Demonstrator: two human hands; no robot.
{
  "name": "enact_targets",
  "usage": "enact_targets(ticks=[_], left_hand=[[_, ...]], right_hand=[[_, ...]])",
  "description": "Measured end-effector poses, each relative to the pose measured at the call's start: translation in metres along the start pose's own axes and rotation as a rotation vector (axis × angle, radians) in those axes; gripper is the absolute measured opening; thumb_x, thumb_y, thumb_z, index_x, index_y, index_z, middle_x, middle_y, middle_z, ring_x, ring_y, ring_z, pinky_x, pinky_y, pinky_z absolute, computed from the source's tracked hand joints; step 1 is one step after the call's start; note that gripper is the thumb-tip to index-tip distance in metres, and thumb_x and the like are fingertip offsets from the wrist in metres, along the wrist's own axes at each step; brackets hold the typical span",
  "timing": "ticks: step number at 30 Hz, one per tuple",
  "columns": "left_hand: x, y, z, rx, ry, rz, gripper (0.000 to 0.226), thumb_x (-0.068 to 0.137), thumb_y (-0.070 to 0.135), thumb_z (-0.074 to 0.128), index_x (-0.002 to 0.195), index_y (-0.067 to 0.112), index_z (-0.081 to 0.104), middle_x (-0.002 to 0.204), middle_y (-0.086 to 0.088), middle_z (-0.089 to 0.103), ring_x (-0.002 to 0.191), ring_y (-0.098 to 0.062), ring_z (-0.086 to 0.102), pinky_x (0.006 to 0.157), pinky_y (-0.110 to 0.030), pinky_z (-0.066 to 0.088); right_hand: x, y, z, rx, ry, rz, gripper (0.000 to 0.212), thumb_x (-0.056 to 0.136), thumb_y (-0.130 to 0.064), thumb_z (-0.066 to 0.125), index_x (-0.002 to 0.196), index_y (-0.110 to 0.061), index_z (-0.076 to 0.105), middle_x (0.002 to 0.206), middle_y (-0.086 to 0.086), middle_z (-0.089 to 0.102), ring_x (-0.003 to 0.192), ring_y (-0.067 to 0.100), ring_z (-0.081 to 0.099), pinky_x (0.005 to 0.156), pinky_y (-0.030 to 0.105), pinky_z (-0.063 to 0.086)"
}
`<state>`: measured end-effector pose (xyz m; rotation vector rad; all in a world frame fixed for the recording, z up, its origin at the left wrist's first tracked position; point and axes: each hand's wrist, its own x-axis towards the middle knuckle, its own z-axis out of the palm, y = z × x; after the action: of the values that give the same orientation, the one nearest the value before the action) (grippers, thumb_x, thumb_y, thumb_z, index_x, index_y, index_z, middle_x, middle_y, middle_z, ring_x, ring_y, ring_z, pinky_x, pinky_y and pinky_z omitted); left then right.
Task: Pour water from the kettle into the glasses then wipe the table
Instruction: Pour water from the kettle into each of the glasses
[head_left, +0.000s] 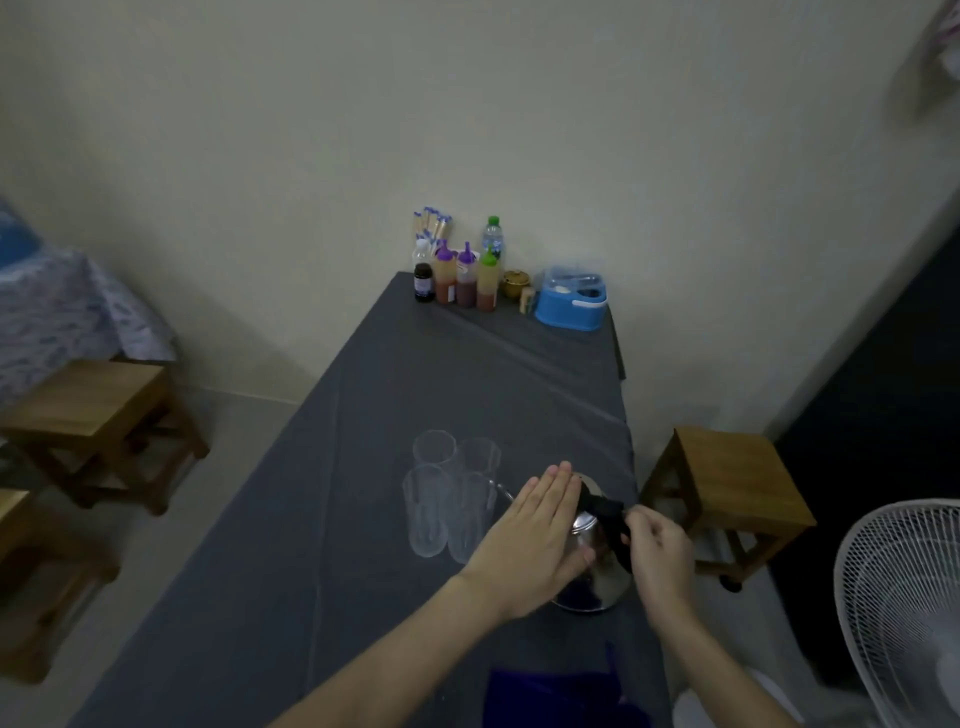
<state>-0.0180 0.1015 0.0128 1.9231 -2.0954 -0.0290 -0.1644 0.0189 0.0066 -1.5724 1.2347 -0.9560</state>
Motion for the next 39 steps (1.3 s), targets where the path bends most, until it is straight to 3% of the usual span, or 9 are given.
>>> enact_targets(ticks=[6,11,14,17,22,29,35,39], left_hand=[[-0.008,-0.005,-0.011,-0.165,-0.021,-0.05,0.074,0.101,0.051,0.025,0.151,0.006,-0.006,0.16,-0.009,-0.013,0.146,-0.014,-0.016,0.116,-0.029,-0.015],[-0.009,-0.006,-0.012,-0.251,-0.016,-0.059,0.075,0.1,0.052,0.025,0.151,0.008,-0.007,0.16,-0.008,-0.015,0.145,-0.011,-0.018,0.115,-0.025,-0.015],[-0.007,-0.004,-0.014,-0.29,-0.007,-0.072,0.077,0.098,0.056,0.02,0.151,0.008,-0.008,0.16,-0.007,-0.015,0.145,-0.011,-0.019,0.115,-0.024,-0.015],[-0.005,-0.003,-0.017,-0.313,-0.01,-0.093,0.083,0.091,0.062,0.011,0.151,0.008,-0.008,0.16,-0.008,-0.015,0.146,-0.013,-0.017,0.115,-0.024,-0.015],[-0.002,-0.005,-0.02,-0.356,0.0,-0.111,0.09,0.086,0.066,0.008,0.151,0.007,-0.008,0.16,-0.008,-0.015,0.146,-0.013,-0.016,0.113,-0.021,-0.018],[0.0,-0.005,-0.021,-0.406,0.026,-0.151,0.088,0.087,0.064,0.012,0.151,0.007,-0.007,0.16,-0.006,-0.015,0.147,-0.013,-0.015,0.118,-0.025,-0.01],[-0.002,-0.007,-0.02,-0.426,0.042,-0.177,0.085,0.089,0.061,0.015,0.15,0.008,-0.011,0.159,-0.005,-0.018,0.146,-0.011,-0.017,0.118,-0.025,-0.01],[-0.001,-0.006,-0.018,-0.441,0.065,-0.197,0.086,0.088,0.062,0.014,0.15,0.008,-0.011,0.159,-0.006,-0.018,0.146,-0.012,-0.018,0.118,-0.025,-0.01]], right_hand=[[0.003,-0.02,0.001,-0.155,-0.029,-0.065,0.037,0.093,-0.012,0.051,0.056,-0.011,0.056,0.055,0.007,0.056,0.056,0.018,0.052,0.056,0.031,0.037],[0.01,-0.033,-0.001,-0.257,-0.016,-0.112,0.035,0.09,-0.014,0.054,0.058,-0.001,0.059,0.057,0.017,0.06,0.053,0.02,0.053,0.054,0.031,0.038],[0.017,-0.036,-0.004,-0.296,-0.009,-0.138,0.035,0.089,-0.016,0.054,0.057,-0.003,0.059,0.056,0.014,0.06,0.055,0.027,0.056,0.055,0.033,0.039],[0.022,-0.043,-0.005,-0.343,-0.022,-0.155,0.037,0.089,-0.019,0.055,0.054,-0.006,0.056,0.05,0.005,0.054,0.051,0.018,0.05,0.053,0.031,0.035],[0.029,-0.057,-0.004,-0.428,-0.029,-0.174,0.033,0.085,-0.02,0.058,0.059,-0.001,0.059,0.058,0.017,0.061,0.056,0.026,0.056,0.052,0.031,0.035],[0.033,-0.072,0.0,-0.472,-0.048,-0.212,0.033,0.084,-0.023,0.057,0.056,-0.009,0.064,0.054,0.006,0.062,0.057,0.022,0.06,0.056,0.035,0.044],[0.035,-0.079,0.004,-0.499,-0.066,-0.261,0.035,0.086,-0.022,0.056,0.054,-0.009,0.062,0.049,0.002,0.057,0.05,0.015,0.053,0.05,0.03,0.037],[0.037,-0.083,0.007,-0.535,-0.074,-0.308,0.034,0.085,-0.021,0.057,0.056,-0.006,0.063,0.054,0.008,0.061,0.055,0.02,0.058,0.053,0.031,0.038]])
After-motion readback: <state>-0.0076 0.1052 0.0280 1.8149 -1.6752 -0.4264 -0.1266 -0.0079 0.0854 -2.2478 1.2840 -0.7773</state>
